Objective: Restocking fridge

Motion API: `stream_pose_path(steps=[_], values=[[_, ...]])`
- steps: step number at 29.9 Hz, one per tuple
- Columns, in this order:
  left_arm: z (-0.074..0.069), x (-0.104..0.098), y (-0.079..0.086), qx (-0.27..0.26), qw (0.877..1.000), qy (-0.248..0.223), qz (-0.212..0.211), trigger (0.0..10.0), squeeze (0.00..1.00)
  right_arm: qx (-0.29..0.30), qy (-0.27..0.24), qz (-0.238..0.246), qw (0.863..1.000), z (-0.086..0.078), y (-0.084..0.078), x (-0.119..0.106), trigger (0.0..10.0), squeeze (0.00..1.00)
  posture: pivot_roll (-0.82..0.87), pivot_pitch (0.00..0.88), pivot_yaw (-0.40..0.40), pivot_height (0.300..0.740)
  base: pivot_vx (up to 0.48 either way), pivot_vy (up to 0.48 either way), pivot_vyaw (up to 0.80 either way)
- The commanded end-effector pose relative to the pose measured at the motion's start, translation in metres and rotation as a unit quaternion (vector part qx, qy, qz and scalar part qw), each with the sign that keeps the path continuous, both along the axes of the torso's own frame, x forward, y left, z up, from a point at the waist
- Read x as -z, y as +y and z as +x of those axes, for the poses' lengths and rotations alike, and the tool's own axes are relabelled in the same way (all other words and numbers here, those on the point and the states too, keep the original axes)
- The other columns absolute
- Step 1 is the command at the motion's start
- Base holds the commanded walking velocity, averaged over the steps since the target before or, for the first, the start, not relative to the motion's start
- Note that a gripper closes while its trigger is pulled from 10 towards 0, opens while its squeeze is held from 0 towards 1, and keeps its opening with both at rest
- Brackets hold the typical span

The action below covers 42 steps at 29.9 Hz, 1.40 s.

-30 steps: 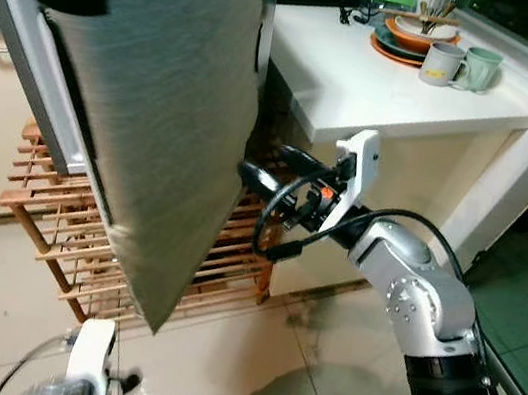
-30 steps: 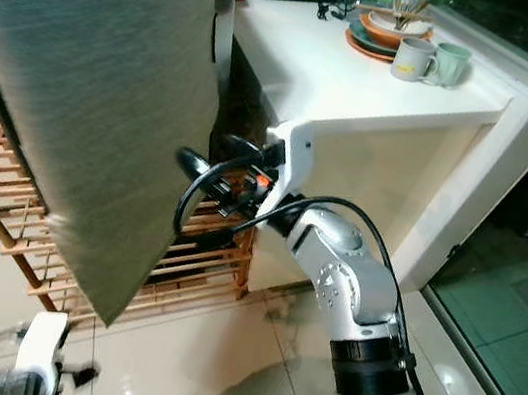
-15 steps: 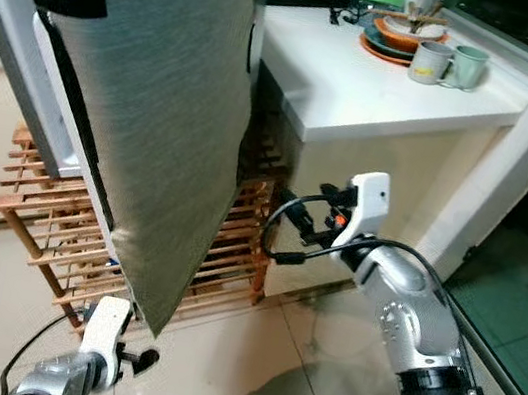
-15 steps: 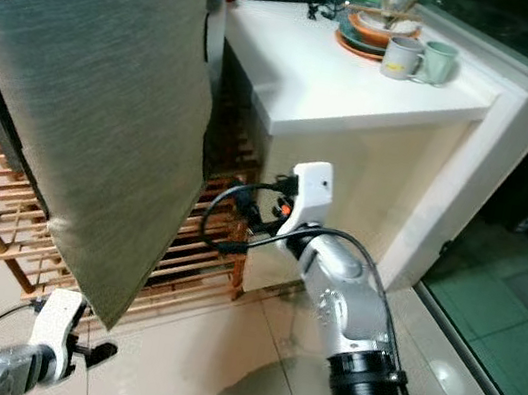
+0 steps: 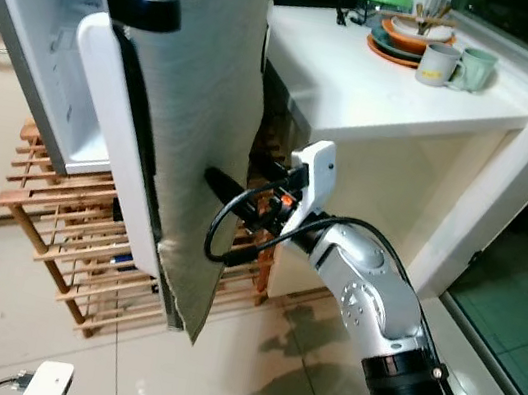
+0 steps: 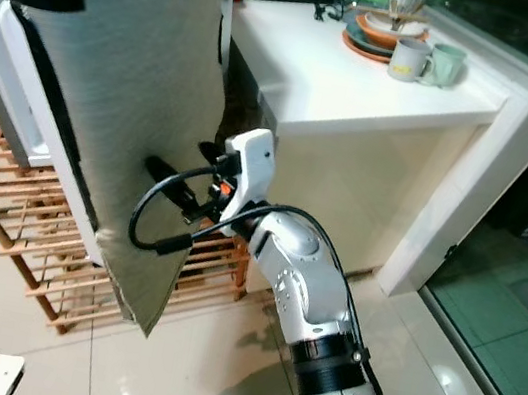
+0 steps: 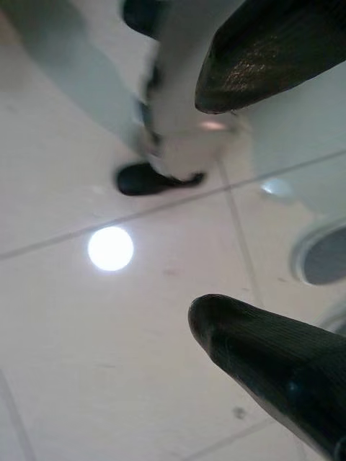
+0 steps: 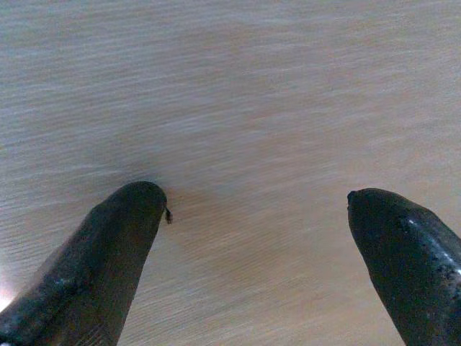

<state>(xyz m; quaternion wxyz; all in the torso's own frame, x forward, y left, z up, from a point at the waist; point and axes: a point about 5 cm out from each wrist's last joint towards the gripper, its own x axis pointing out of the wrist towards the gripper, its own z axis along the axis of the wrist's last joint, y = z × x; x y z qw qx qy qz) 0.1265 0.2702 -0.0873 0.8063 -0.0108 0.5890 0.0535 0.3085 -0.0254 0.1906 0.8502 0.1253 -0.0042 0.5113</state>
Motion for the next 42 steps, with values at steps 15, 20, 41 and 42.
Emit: stream_pose_path(steps=[15, 20, 41, 42], values=[[0.041, -0.015, -0.004, 0.018, 0.995, -0.094, 0.002, 10.0, 0.0, -0.029, -0.018, 0.041, 0.999, 0.007, 0.031, -0.03, 10.0, 0.0, -0.06, 0.0, 0.004, 0.74, 0.0, 0.0, 0.0], [0.085, -0.034, -0.019, 0.078, 0.981, -0.176, 0.0, 10.0, 0.0, 0.11, 0.013, -0.045, 0.993, 0.029, -0.018, 0.013, 10.0, 0.0, -0.07, 0.0, 0.007, 0.74, 0.0, 0.0, 0.0], [0.19, -0.24, -0.115, 0.158, 0.761, -0.627, -0.041, 10.0, 0.0, 0.385, -0.007, -0.083, 0.919, 0.046, -0.101, 0.039, 10.0, 0.0, -0.07, 0.0, 0.025, 0.74, 0.0, 0.054, 0.14], [0.192, -0.242, -0.111, 0.146, 0.763, -0.629, -0.031, 10.0, 0.0, 0.379, -0.012, -0.084, 0.922, 0.046, -0.097, 0.039, 10.0, 0.0, -0.07, 0.0, 0.027, 0.74, 0.0, 0.428, 0.49]])
